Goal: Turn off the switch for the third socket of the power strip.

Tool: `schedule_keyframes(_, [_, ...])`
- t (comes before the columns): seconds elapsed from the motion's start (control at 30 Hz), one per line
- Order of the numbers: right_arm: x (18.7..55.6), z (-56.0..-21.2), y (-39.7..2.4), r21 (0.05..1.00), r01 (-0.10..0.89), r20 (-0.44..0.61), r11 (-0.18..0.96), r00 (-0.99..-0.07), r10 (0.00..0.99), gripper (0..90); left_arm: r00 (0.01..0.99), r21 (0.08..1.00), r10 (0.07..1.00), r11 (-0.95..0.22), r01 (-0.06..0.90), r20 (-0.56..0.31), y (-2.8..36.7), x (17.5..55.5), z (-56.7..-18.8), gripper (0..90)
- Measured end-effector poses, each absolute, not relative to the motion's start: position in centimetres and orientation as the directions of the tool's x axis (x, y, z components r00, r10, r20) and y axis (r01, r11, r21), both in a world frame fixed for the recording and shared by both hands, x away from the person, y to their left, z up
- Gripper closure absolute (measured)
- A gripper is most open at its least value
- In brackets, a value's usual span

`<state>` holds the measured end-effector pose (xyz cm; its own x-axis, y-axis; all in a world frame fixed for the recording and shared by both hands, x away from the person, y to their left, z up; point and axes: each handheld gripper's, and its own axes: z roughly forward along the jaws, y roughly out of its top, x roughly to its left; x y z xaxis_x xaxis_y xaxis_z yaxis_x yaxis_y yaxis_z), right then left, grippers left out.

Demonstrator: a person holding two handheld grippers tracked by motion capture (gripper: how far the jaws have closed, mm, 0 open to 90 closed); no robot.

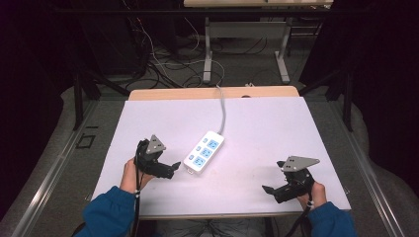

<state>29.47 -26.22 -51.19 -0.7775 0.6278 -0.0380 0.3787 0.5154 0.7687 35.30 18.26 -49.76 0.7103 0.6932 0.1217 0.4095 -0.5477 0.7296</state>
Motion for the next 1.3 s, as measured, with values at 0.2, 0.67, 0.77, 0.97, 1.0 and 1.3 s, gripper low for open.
schedule_keyframes(0.2, [29.5, -51.2, -26.2, 0.777, 0.370, -0.045, 0.509, -0.774, 0.632, 1.4, 0.695, 0.734, 0.709, -0.535, 0.418, 0.121, 19.5, 34.5, -49.8, 0.4])
schedule_keyframes(0.67, [29.5, -51.2, -26.2, 0.778, 0.370, -0.045, 0.508, -0.774, 0.631, 1.3, 0.669, 0.743, 0.734, -0.511, 0.432, 0.116, 21.9, 33.0, -49.8, 0.4])
schedule_keyframes(0.77, [29.4, -51.2, -26.2, 0.778, 0.370, -0.045, 0.508, -0.773, 0.633, 1.3, 0.663, 0.748, 0.740, -0.504, 0.433, 0.115, 22.3, 32.6, -49.9, 0.4])
schedule_keyframes(0.97, [29.5, -51.2, -26.2, 0.779, 0.368, -0.046, 0.507, -0.774, 0.632, 1.3, 0.659, 0.751, 0.745, -0.494, 0.439, 0.105, 23.1, 31.8, -50.0, 0.4])
schedule_keyframes(1.0, [29.5, -51.2, -26.2, 0.779, 0.369, -0.045, 0.507, -0.774, 0.632, 1.3, 0.659, 0.747, 0.744, -0.500, 0.438, 0.111, 23.2, 31.7, -50.0, 0.4])
schedule_keyframes(1.3, [29.4, -51.2, -26.1, 0.777, 0.380, -0.037, 0.502, -0.768, 0.639, 1.2, 0.653, 0.752, 0.748, -0.497, 0.433, 0.117, 24.1, 30.5, -50.1, 0.4])
